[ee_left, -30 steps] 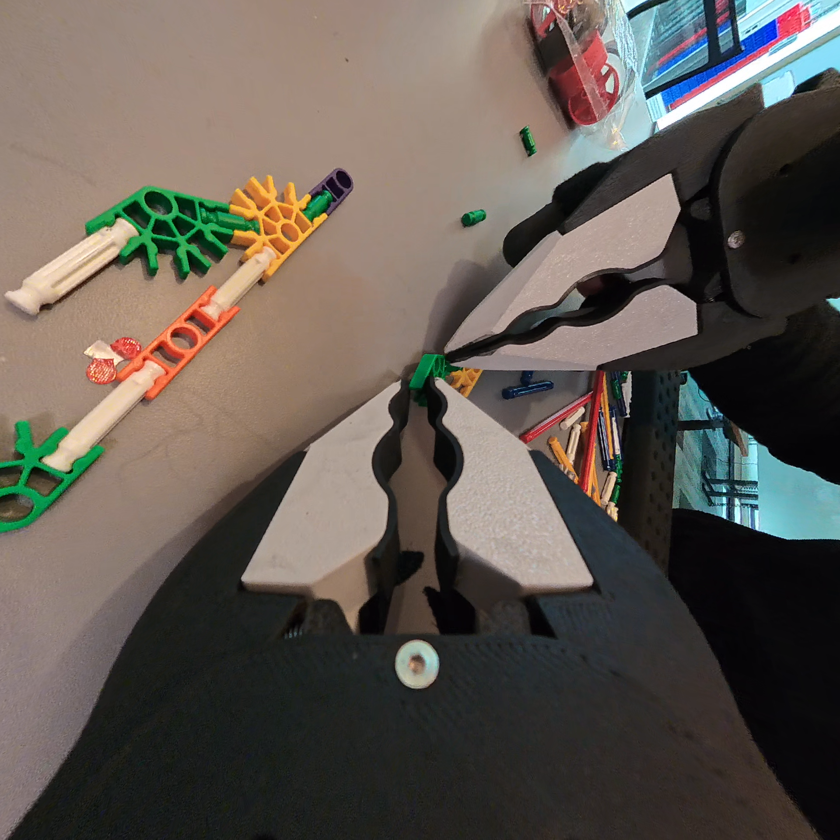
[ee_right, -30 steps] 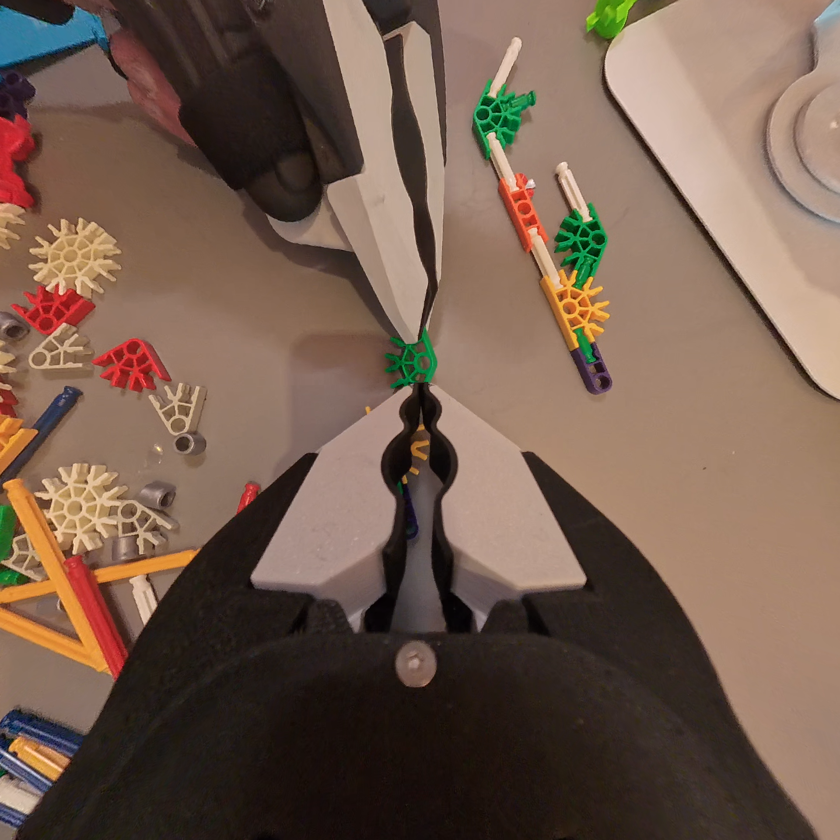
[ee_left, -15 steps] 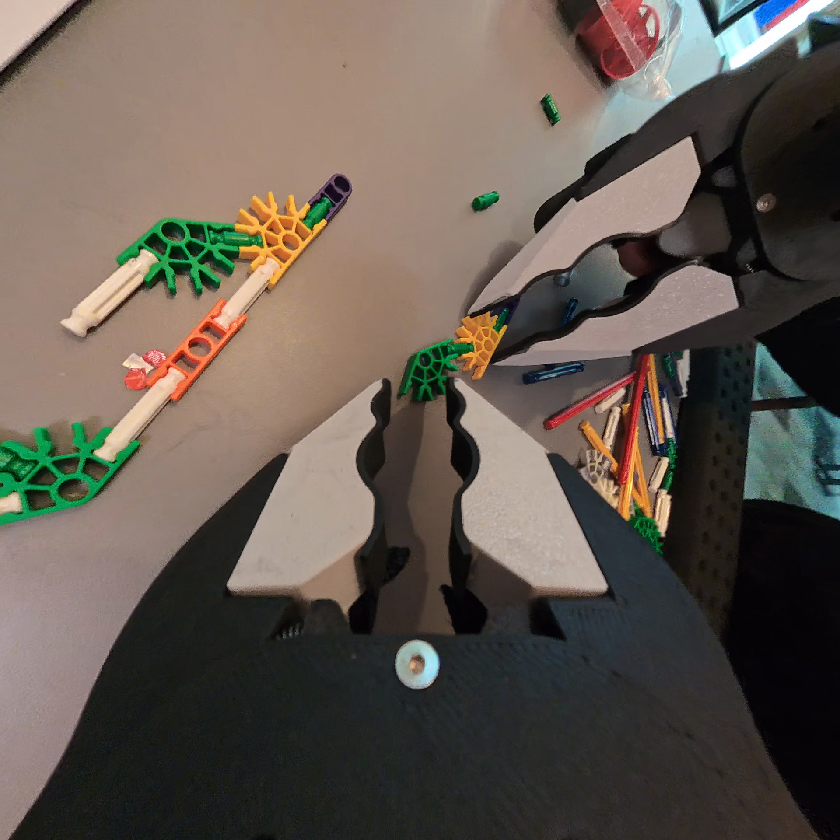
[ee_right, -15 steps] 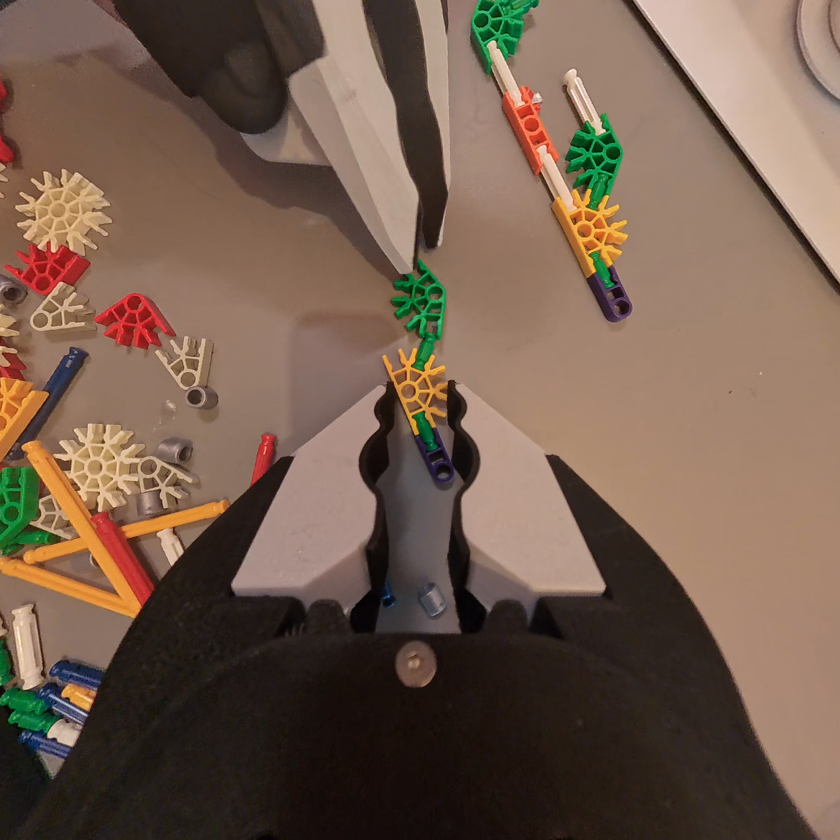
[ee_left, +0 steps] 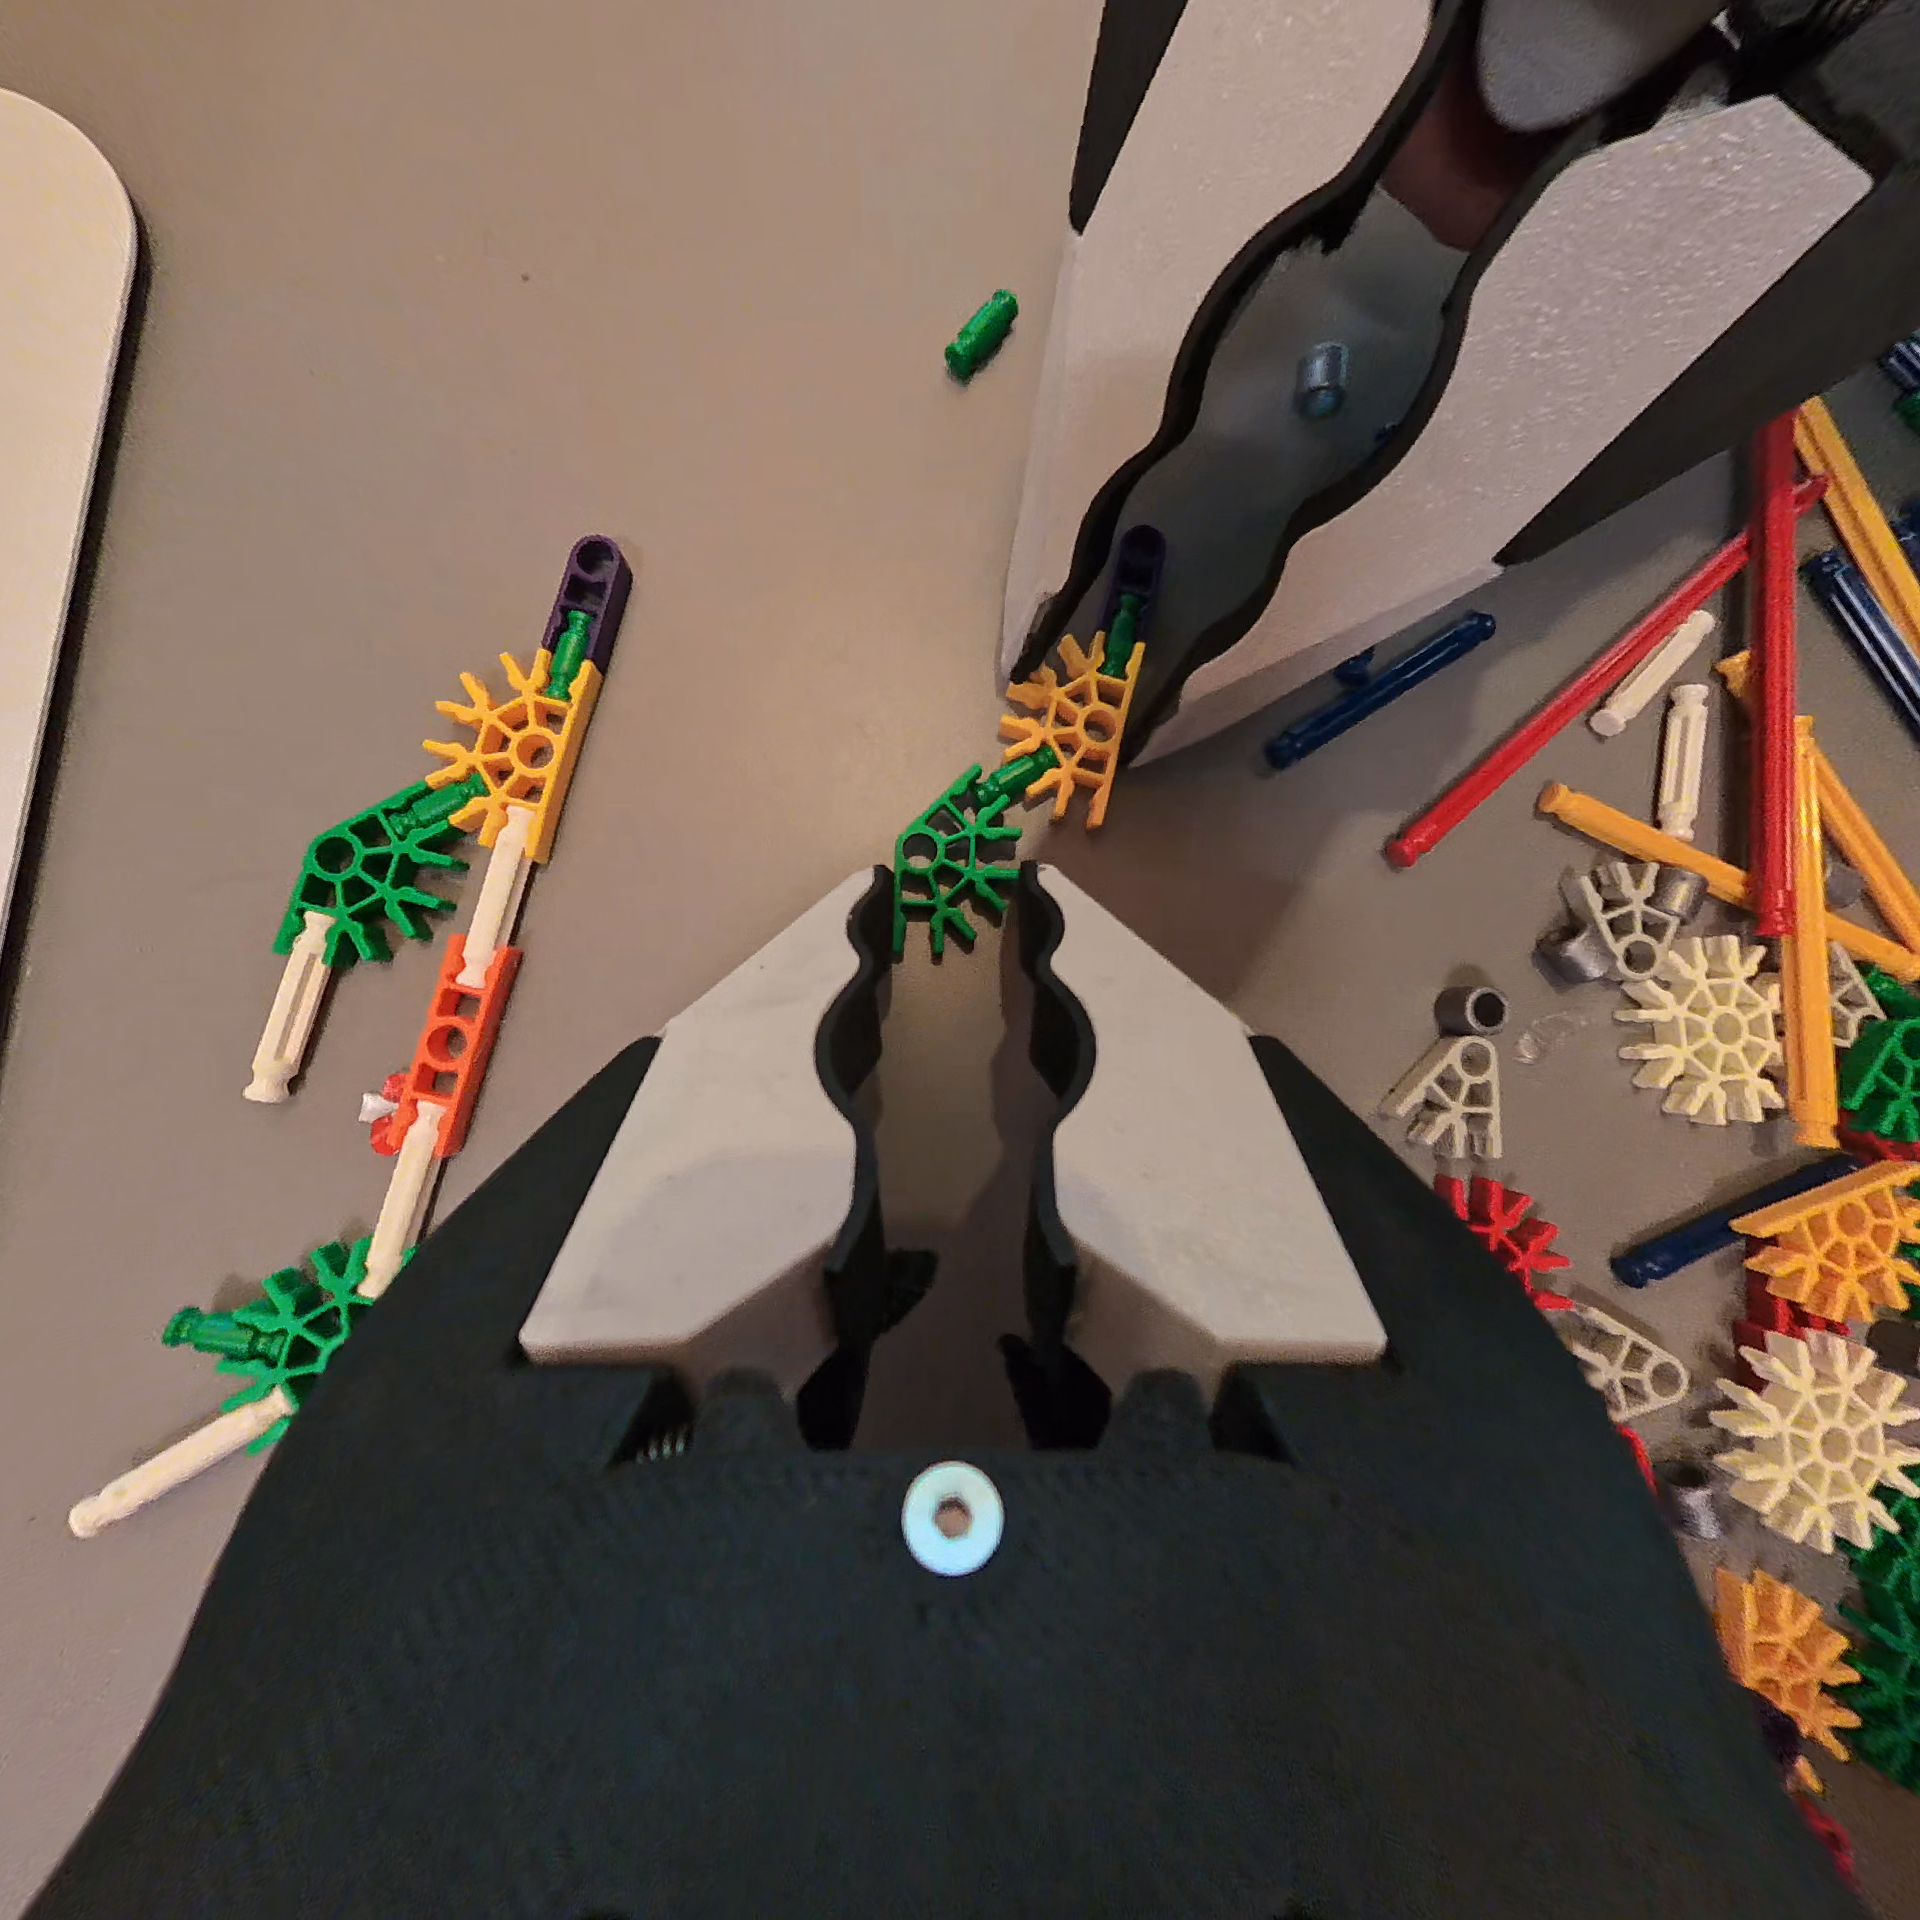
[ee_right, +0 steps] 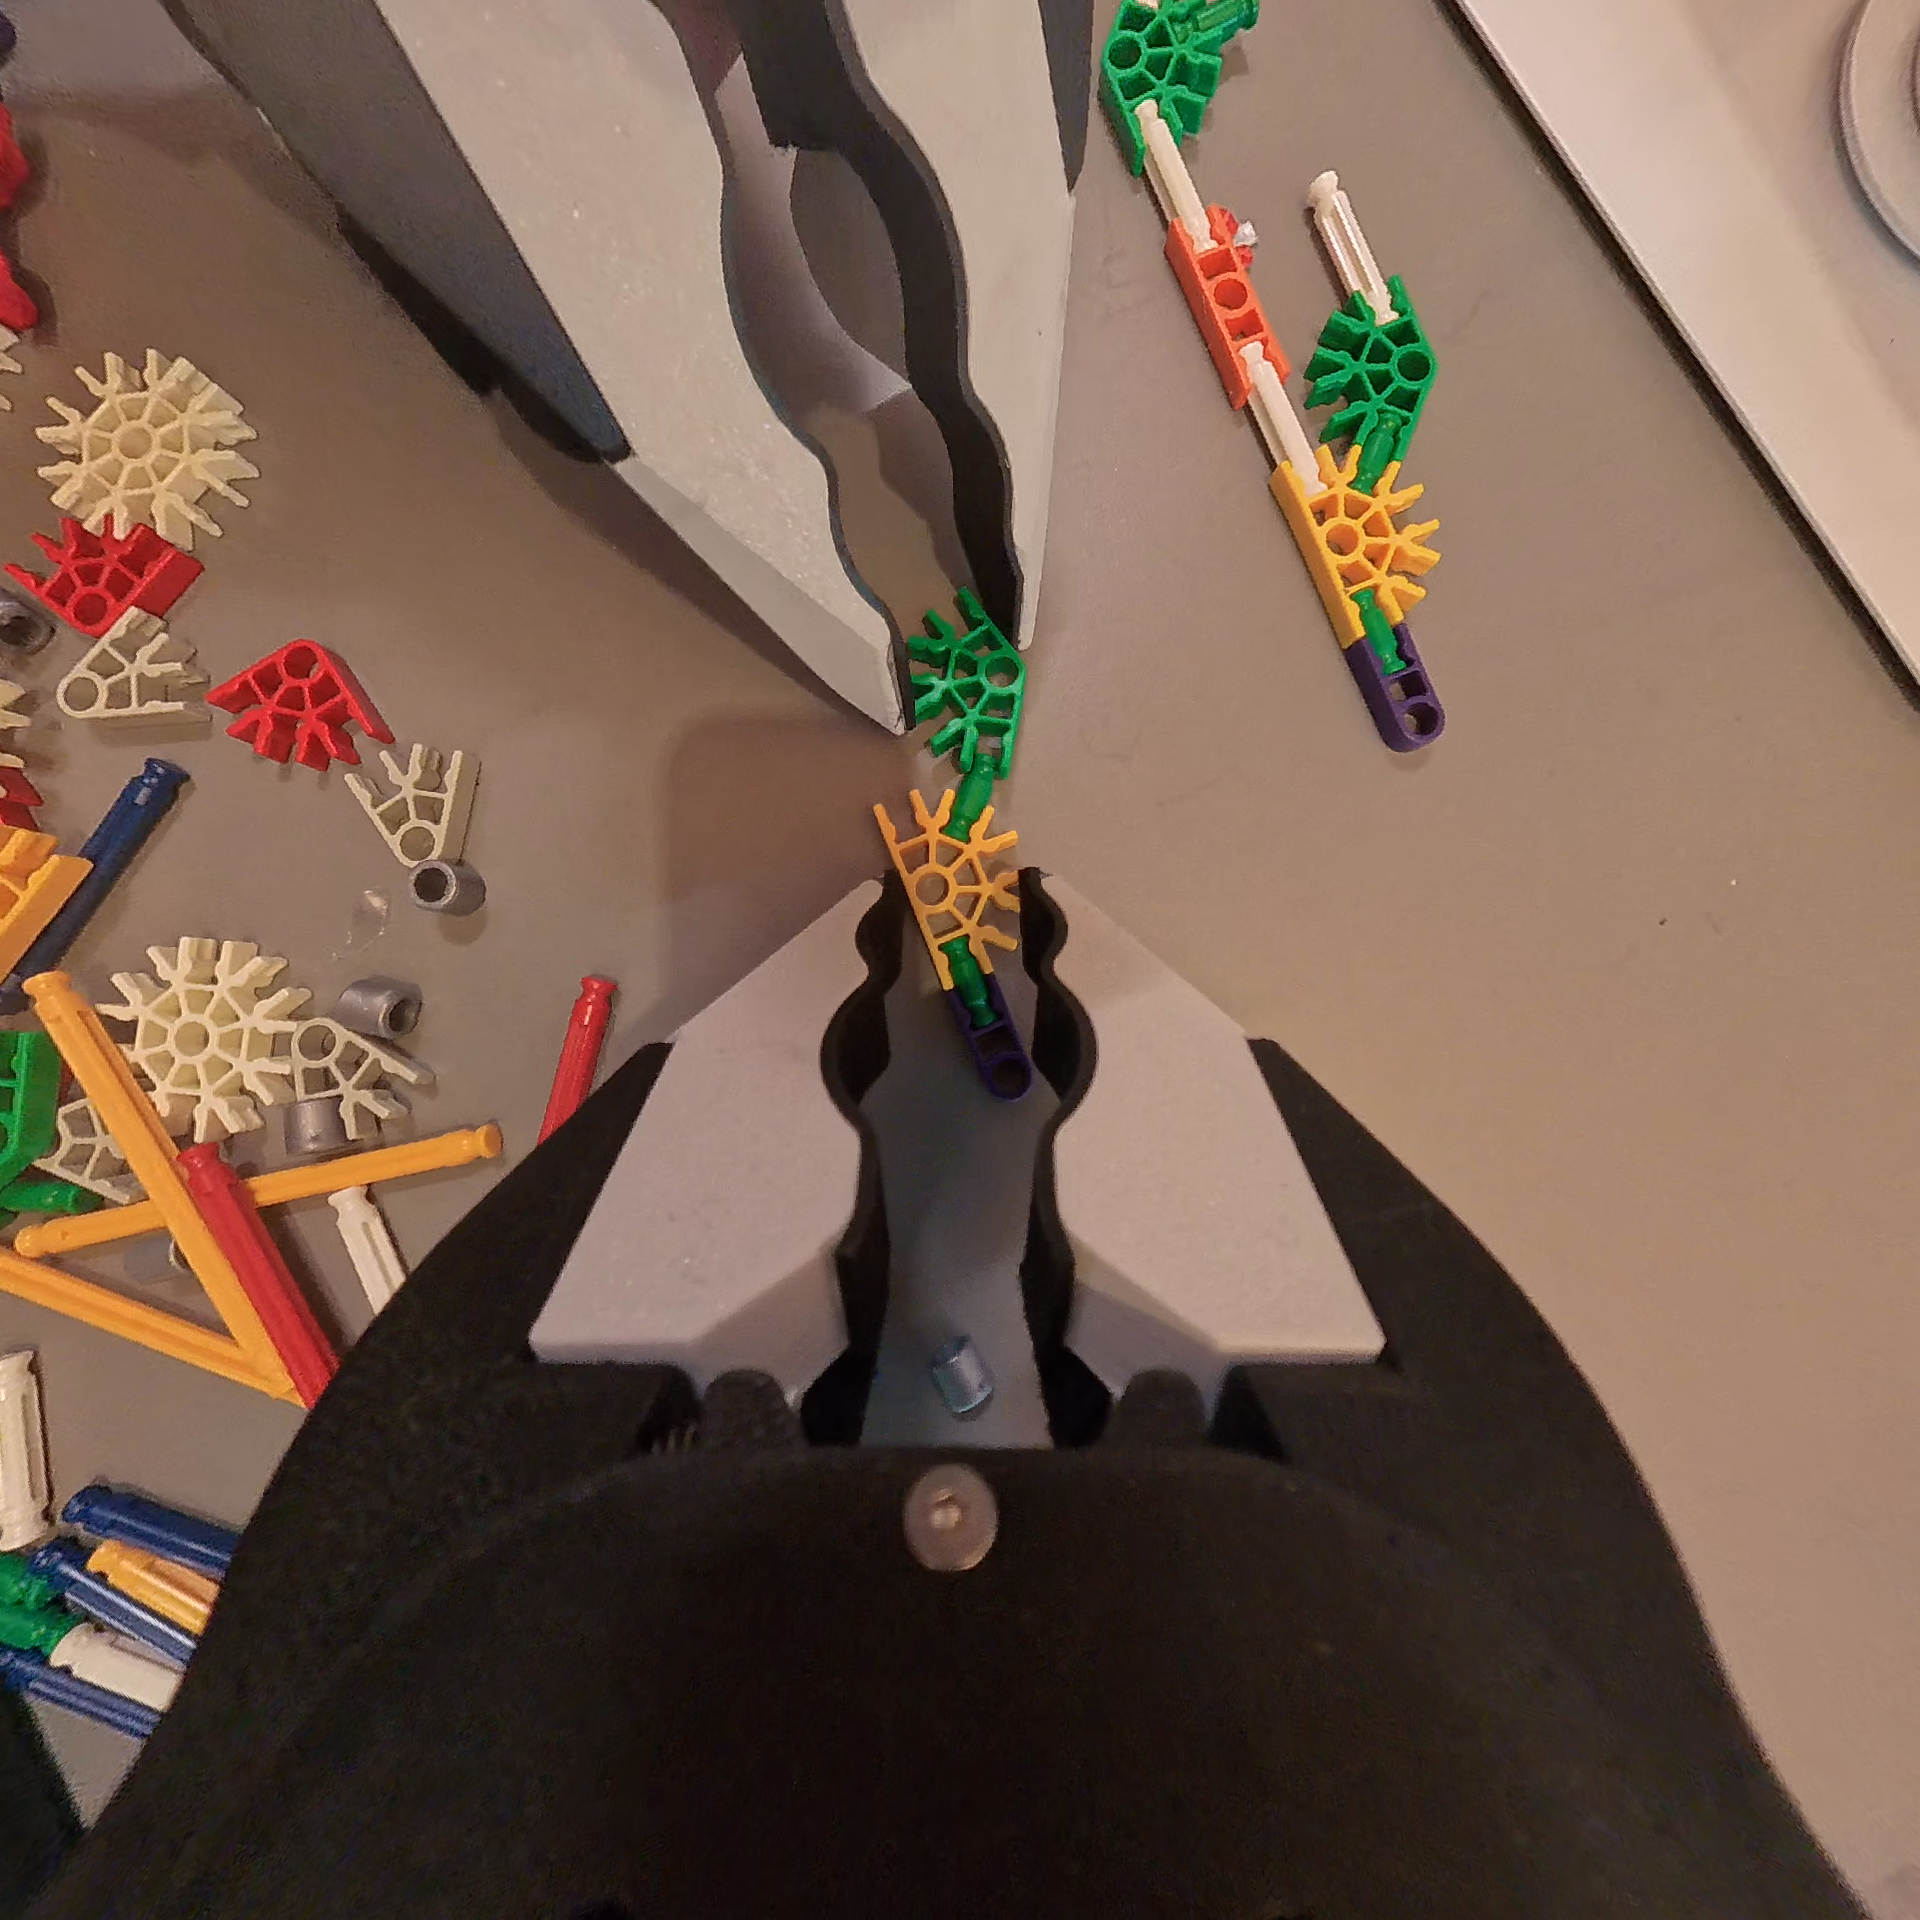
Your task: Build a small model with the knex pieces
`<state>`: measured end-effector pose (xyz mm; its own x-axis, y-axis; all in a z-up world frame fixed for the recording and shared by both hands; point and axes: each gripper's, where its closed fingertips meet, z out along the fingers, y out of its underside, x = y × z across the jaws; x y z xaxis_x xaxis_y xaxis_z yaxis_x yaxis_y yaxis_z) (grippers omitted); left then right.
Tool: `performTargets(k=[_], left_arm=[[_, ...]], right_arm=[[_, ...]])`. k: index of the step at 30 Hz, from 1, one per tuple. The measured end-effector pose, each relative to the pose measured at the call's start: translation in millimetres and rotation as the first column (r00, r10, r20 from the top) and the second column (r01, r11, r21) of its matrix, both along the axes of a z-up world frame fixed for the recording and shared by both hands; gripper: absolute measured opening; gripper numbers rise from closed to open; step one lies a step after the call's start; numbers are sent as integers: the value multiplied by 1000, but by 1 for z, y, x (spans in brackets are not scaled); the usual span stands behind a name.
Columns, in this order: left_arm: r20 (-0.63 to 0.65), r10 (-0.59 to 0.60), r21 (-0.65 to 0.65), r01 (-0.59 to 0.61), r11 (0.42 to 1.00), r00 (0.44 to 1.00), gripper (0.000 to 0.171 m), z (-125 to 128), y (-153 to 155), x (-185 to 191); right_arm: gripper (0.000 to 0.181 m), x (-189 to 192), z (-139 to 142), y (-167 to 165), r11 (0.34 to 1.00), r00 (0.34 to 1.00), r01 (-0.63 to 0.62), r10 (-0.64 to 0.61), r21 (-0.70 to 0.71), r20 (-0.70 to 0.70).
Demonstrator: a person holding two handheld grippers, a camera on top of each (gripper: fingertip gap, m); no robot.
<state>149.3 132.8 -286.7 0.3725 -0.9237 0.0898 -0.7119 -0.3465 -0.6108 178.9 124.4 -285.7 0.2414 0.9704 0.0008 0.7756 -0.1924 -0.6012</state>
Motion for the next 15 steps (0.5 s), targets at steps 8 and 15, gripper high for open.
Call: performTargets(k=[8, 15], left_arm=[[-69, -136, 5, 137, 991, 988, 21, 1, -1, 6], [-148, -241, -22, 240, 970, 959, 21, 0, -2, 4]], right_arm=[[20, 0, -2, 0, 999, 999, -44, 44, -2, -5], [20, 0, -2, 0, 998, 998, -64, 64, -2, -4]])
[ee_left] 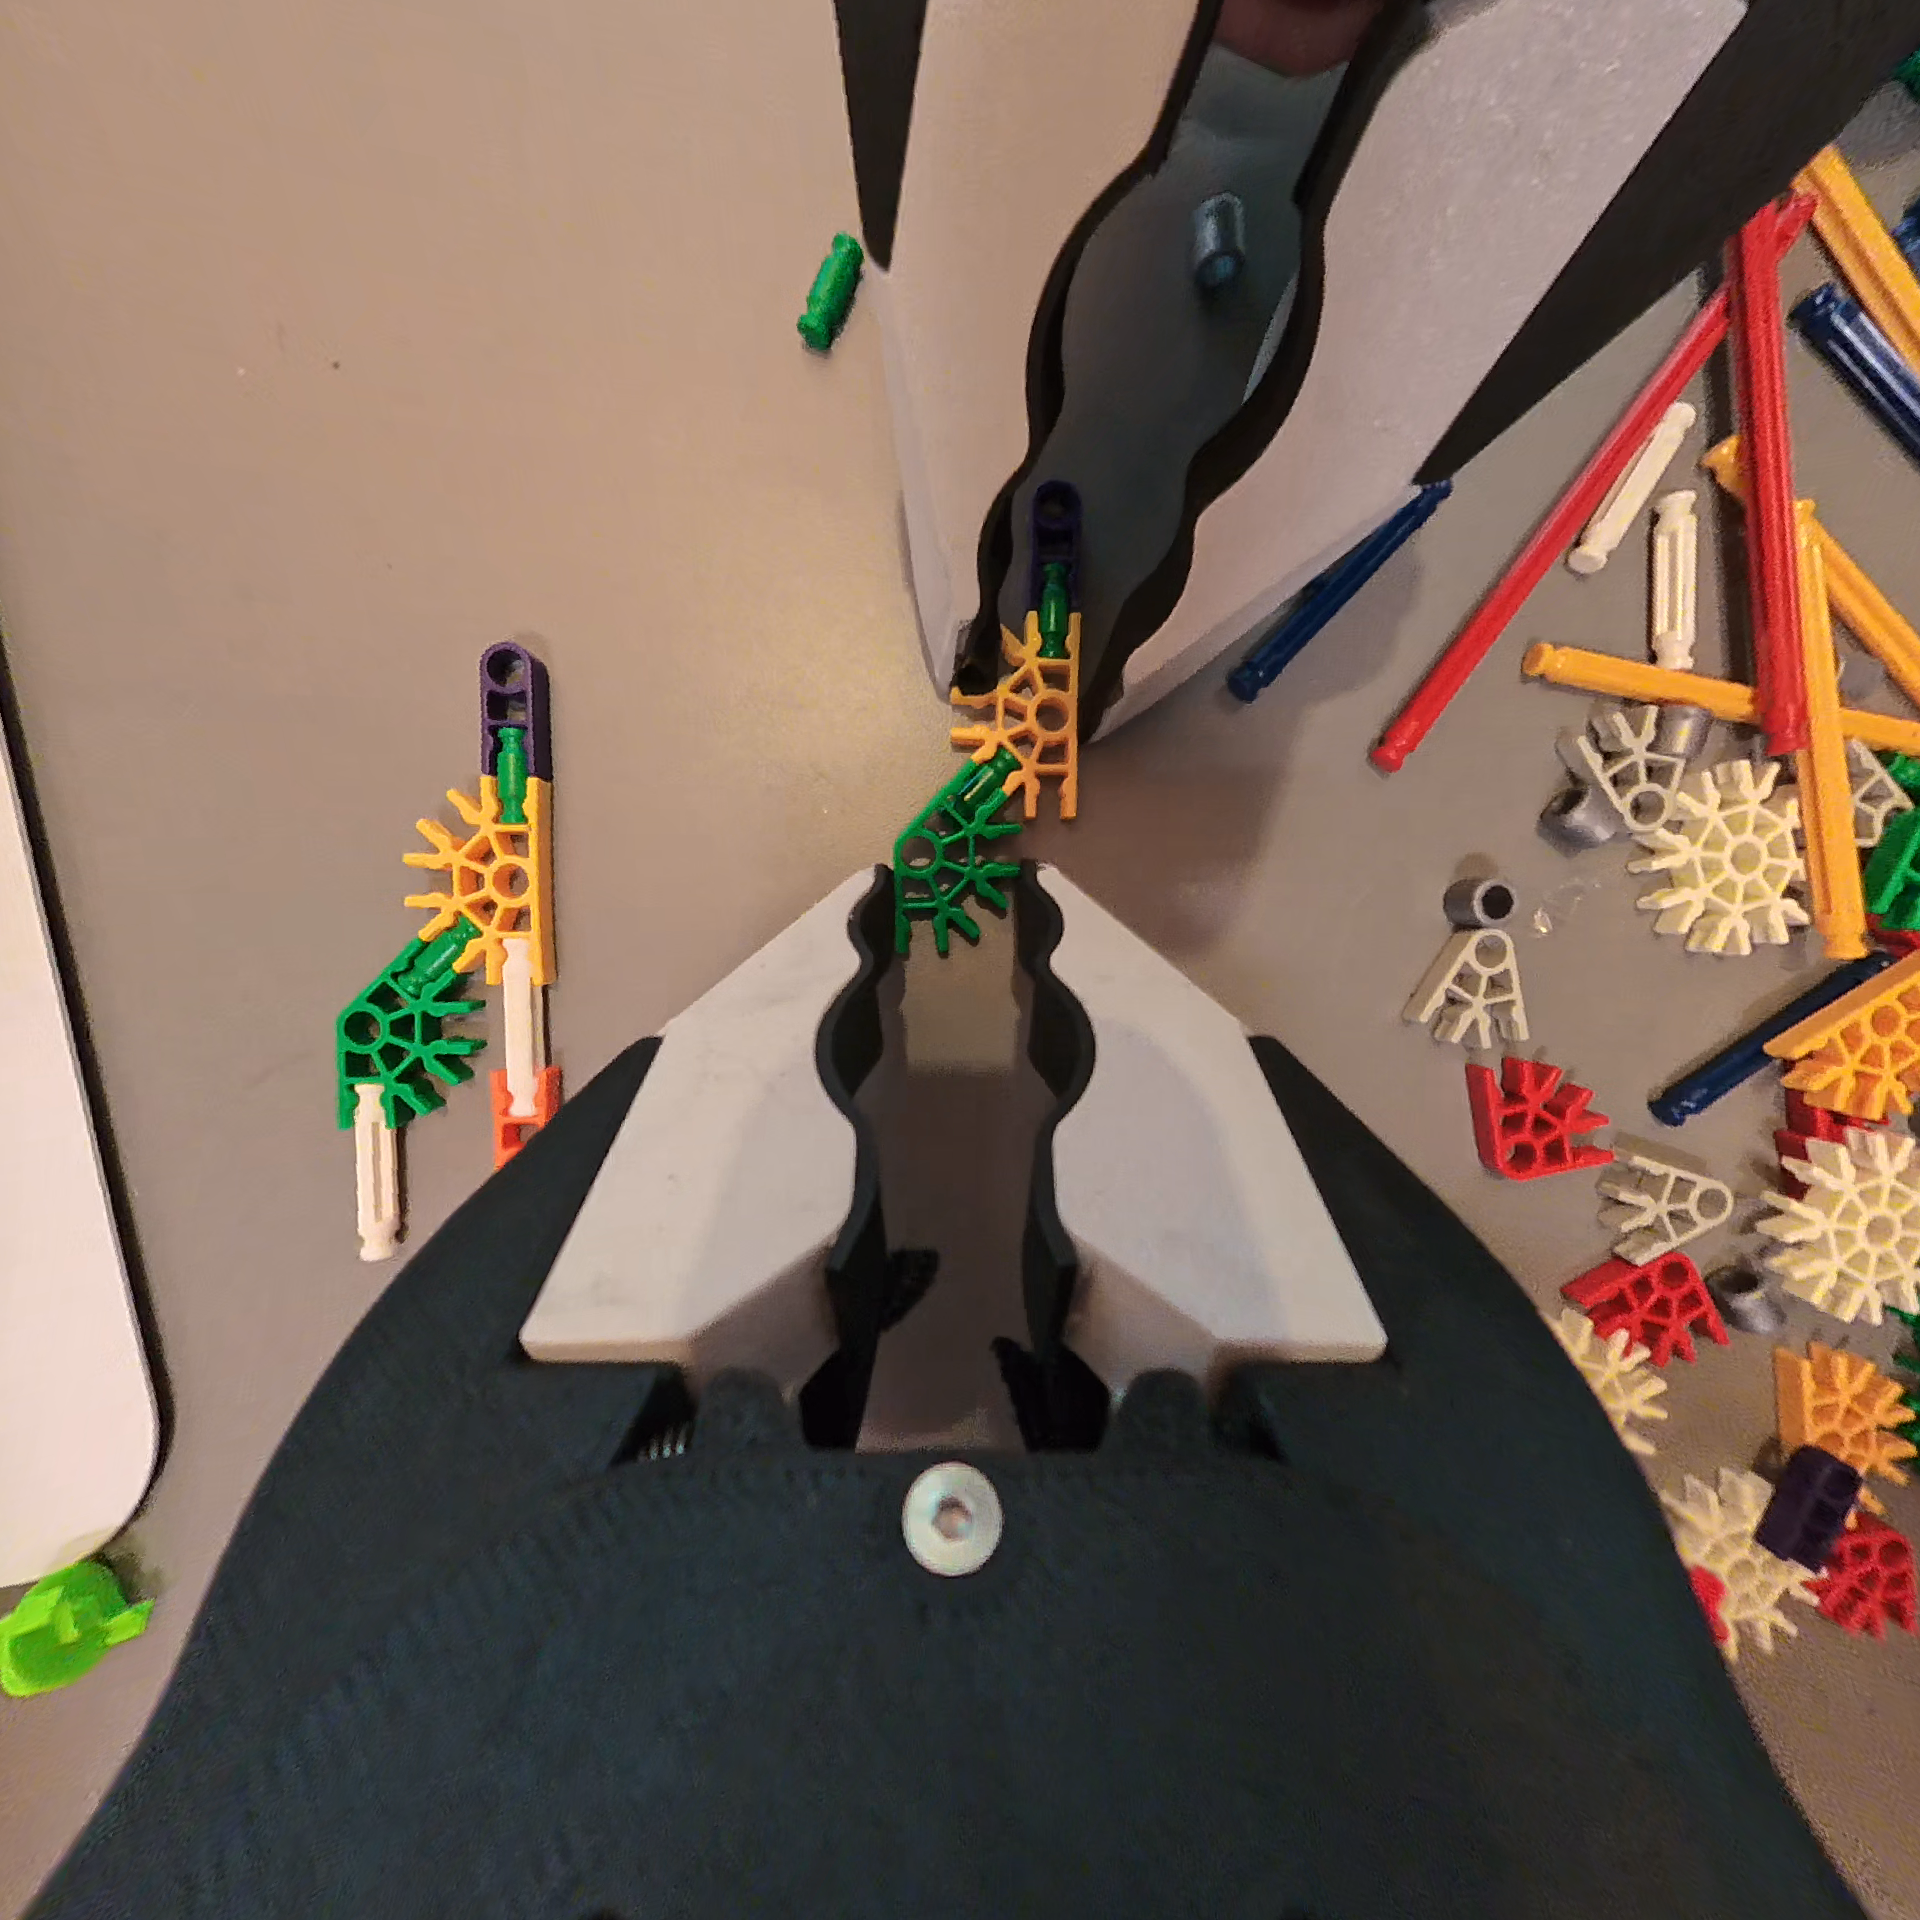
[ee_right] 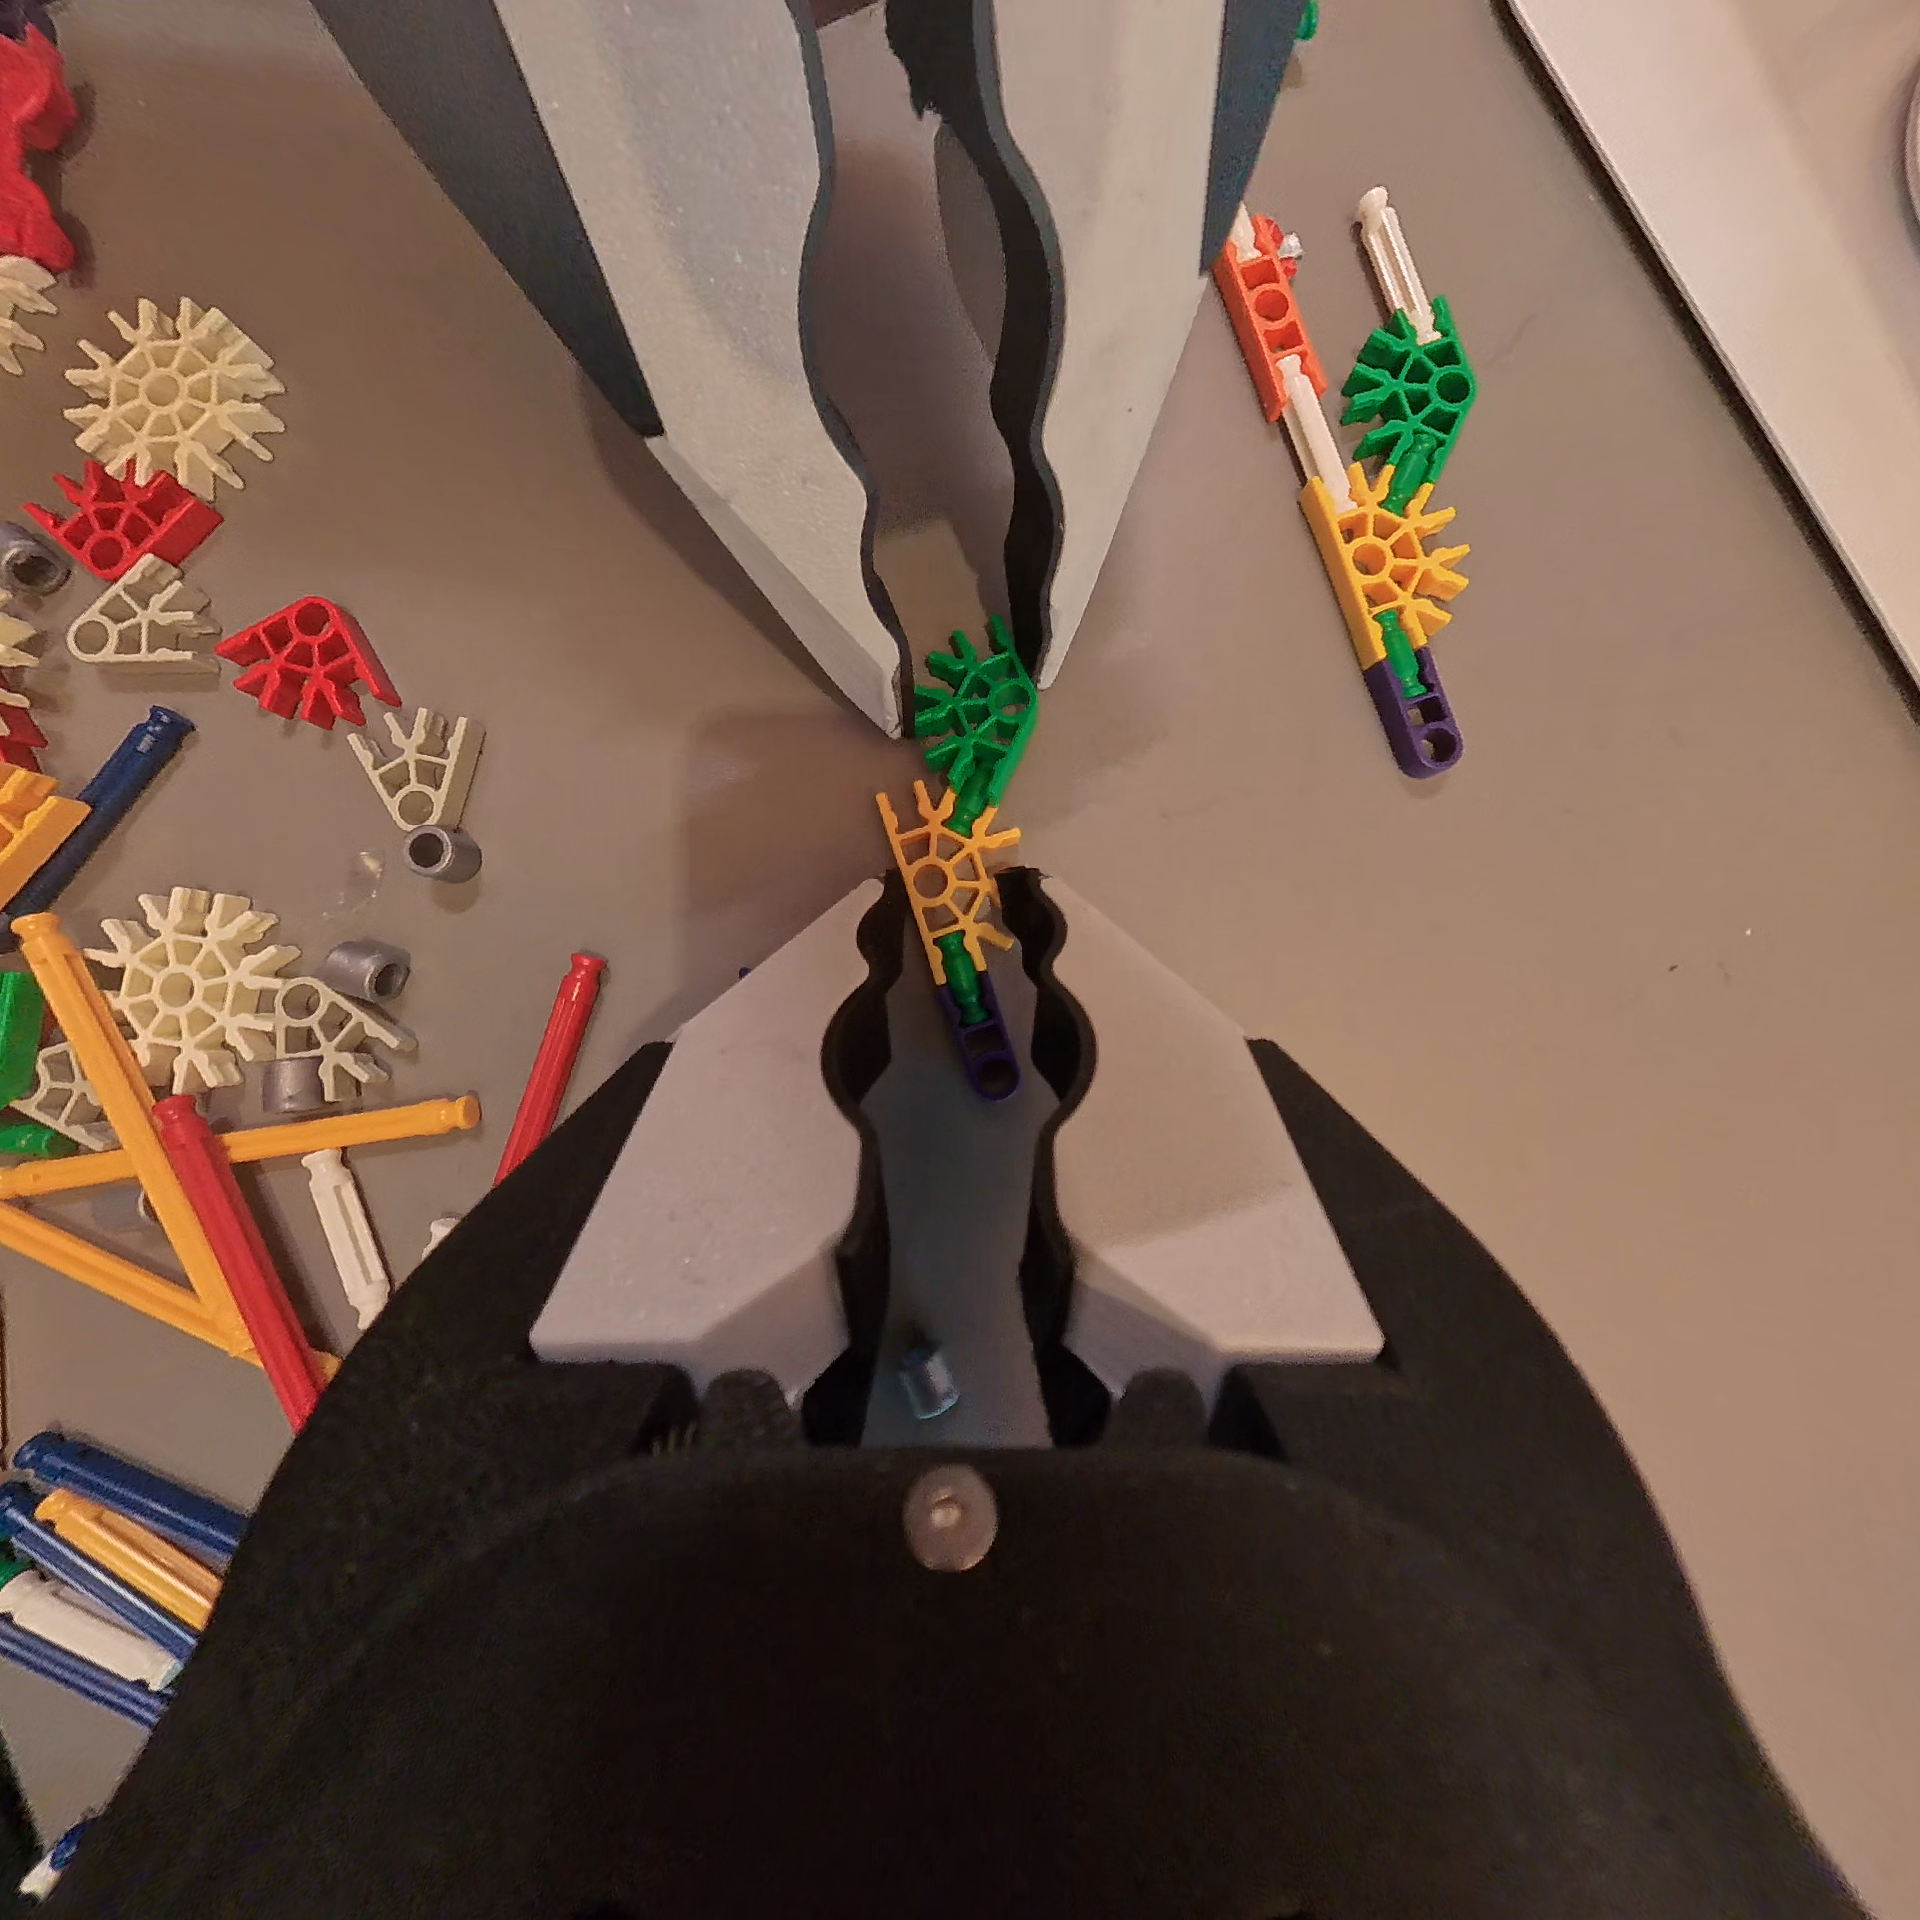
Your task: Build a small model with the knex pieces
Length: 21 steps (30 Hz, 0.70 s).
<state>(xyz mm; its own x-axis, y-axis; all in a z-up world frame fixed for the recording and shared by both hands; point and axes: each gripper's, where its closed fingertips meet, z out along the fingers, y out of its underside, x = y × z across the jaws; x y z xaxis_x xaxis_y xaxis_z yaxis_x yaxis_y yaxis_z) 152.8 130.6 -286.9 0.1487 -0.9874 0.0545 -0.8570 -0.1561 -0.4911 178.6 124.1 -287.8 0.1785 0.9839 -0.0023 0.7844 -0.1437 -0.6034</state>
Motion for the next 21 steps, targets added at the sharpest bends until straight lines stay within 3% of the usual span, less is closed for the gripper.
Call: performTargets(k=[21], left_arm=[[-90, -91, -29, 89, 996, 992, 21, -2, 6, -6]], right_arm=[[20, 0, 0, 0, 1000, 1000, -11, 10, -7, -4]])
